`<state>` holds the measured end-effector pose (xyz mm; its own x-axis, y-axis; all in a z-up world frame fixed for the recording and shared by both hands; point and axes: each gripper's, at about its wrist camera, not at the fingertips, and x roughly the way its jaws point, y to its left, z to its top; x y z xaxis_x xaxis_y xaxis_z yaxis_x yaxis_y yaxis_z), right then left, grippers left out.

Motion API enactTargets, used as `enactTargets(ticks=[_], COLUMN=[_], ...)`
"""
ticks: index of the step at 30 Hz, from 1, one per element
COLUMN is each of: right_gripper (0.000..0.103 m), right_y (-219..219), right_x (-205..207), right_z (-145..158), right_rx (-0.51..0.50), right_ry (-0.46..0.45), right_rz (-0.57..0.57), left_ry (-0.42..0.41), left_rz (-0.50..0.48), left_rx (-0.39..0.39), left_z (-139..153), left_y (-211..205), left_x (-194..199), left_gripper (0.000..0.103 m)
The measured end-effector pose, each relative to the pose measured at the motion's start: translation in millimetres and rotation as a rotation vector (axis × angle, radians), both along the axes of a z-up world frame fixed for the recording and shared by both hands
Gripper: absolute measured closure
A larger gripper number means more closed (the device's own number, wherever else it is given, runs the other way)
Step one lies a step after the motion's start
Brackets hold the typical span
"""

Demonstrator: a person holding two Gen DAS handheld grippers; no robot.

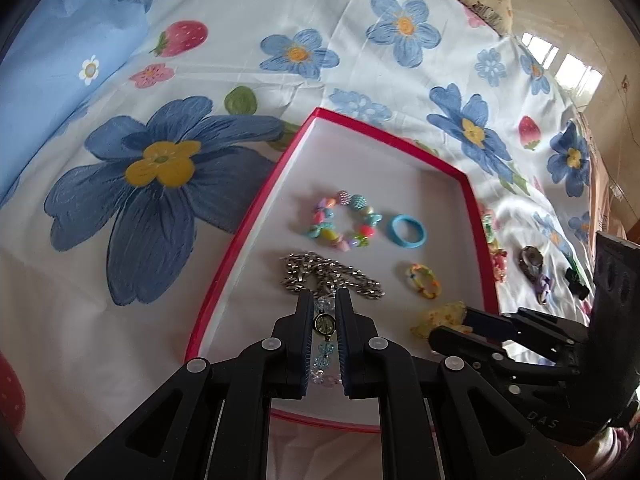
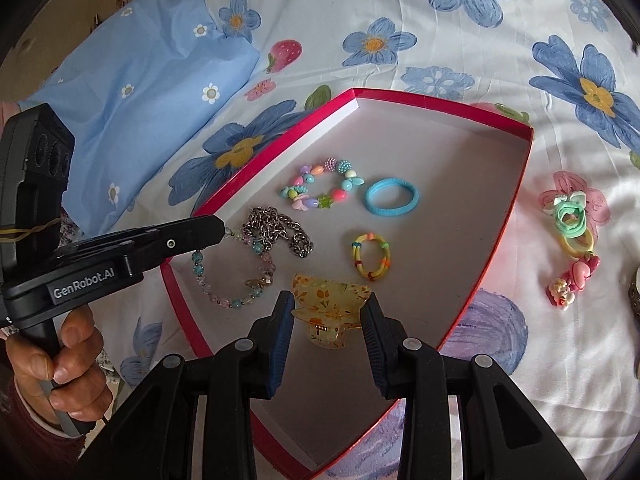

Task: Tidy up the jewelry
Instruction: 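Carry the bracelet with the left tool while the right tool carries the yellow claw clip into the box, then open both tools to drop the crystal bracelet and yellow claw clip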

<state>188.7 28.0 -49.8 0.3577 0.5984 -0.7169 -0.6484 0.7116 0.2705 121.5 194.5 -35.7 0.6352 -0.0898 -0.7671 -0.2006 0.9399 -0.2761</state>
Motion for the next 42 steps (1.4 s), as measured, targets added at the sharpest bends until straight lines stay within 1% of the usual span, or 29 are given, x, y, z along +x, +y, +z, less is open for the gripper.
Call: enactTargets(ticks=[9, 17, 19, 20, 23, 25, 27, 28, 29, 30, 31, 32, 33, 36, 39, 42], right_gripper=[0.068, 0.065, 0.065, 0.065, 0.065, 0.062, 0.060, 0.057, 0.055, 0.051, 0.049, 0.048, 0.047, 0.047, 0.047, 0.045], right_y=[10.0, 9.3, 9.0, 8.9, 7.6, 6.0, 4.2, 3.6, 2.3, 0.4, -1.4, -4.3, -6.9, -17.0, -32.6, -52.5], right_x=[-0.3, 0.6, 0.5, 0.9, 0.0, -0.4, -1.6, -1.8, -2.0, -2.3, -2.9, -3.7, -4.1, -7.0, -12.1, -17.7], right_z=[-1.5, -3.0, -2.8, -2.5, -1.5, -0.6, 0.9, 1.6, 2.5, 3.8, 5.2, 7.3, 9.2, 15.3, 20.8, 24.7], right_rx=[-0.060, -0.055, -0.050, -0.047, -0.042, -0.035, -0.030, -0.028, -0.022, -0.015, -0.008, 0.002, 0.012, 0.041, 0.067, 0.090], right_ry=[-0.013, 0.003, 0.006, 0.009, 0.008, 0.011, 0.010, 0.010, 0.010, 0.009, 0.007, 0.003, 0.000, -0.009, -0.016, -0.024], right_rz=[0.026, 0.027, 0.028, 0.028, 0.023, 0.019, 0.017, 0.015, 0.013, 0.009, 0.005, -0.002, -0.008, -0.023, -0.044, -0.079], left_ry=[0.047, 0.062, 0.063, 0.064, 0.061, 0.063, 0.063, 0.062, 0.060, 0.058, 0.053, 0.050, 0.043, 0.031, 0.017, 0.005], left_rz=[0.045, 0.061, 0.067, 0.069, 0.077, 0.076, 0.077, 0.078, 0.079, 0.078, 0.080, 0.082, 0.083, 0.075, 0.067, 0.051], left_rx=[0.001, 0.007, 0.008, 0.007, 0.019, 0.014, 0.019, 0.025, 0.027, 0.029, 0.032, 0.032, 0.027, 0.025, 0.050, 0.065], left_z=[-17.8, -20.6, -19.9, -19.7, -17.6, -16.9, -15.5, -14.1, -12.6, -11.6, -9.4, -7.7, -5.0, 1.8, 10.0, 17.4], left_y=[8.2, 8.5, 8.2, 8.3, 7.7, 7.3, 7.1, 6.1, 5.5, 5.5, 4.7, 4.3, 3.4, -0.1, -7.5, -17.7], left_x=[8.5, 9.4, 9.1, 9.0, 8.2, 8.0, 7.7, 6.9, 6.2, 5.7, 4.2, 3.1, 0.8, -4.3, -9.5, -14.7], left_gripper=[0.093, 0.092, 0.088, 0.084, 0.081, 0.079, 0.072, 0.070, 0.066, 0.060, 0.056, 0.049, 0.045, 0.040, 0.033, 0.029])
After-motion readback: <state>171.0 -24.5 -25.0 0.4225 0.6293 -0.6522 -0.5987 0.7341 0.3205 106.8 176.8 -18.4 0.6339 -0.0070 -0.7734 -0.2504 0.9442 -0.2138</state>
